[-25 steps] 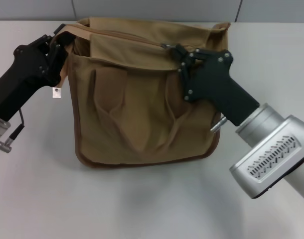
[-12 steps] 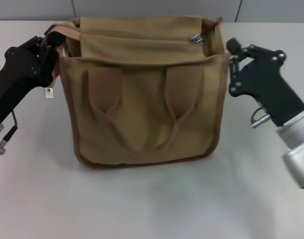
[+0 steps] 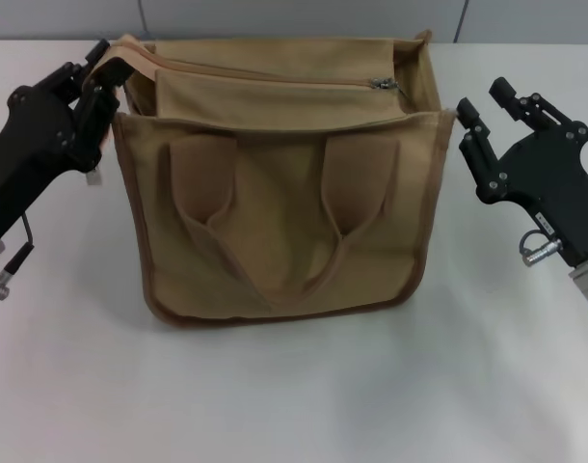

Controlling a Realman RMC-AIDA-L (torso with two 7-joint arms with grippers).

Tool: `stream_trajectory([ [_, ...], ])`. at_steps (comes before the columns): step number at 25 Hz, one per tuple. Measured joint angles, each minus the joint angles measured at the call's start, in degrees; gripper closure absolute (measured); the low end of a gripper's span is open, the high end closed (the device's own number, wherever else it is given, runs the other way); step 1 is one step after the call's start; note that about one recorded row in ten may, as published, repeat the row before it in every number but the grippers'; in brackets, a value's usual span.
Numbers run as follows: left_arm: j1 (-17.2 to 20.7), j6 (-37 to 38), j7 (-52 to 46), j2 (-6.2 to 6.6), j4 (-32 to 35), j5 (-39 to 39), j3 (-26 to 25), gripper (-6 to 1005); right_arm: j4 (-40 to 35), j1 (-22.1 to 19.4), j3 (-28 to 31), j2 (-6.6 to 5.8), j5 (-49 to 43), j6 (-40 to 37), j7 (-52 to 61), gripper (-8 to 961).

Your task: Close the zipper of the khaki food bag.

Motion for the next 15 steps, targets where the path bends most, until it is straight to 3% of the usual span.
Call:
stream_trajectory([
  [4, 0.2, 3.6, -1.7, 0.07, 4.5, 0.1, 1.7, 943, 0.0, -0.3, -0.6, 0.14, -0.4, -2.3, 0.1, 554],
  [12, 5.1, 9.4, -12.0, 0.71, 23.0, -1.2, 4.5, 653, 0.1, -0.2, -2.5, -0.08, -0.6, -3.9, 3.1, 415],
  [15, 5.8, 9.5, -12.6, 0.84, 24.2, -1.1, 5.9, 537, 0.0, 0.1, -4.0, -0.27, -0.6, -4.4, 5.9, 414],
])
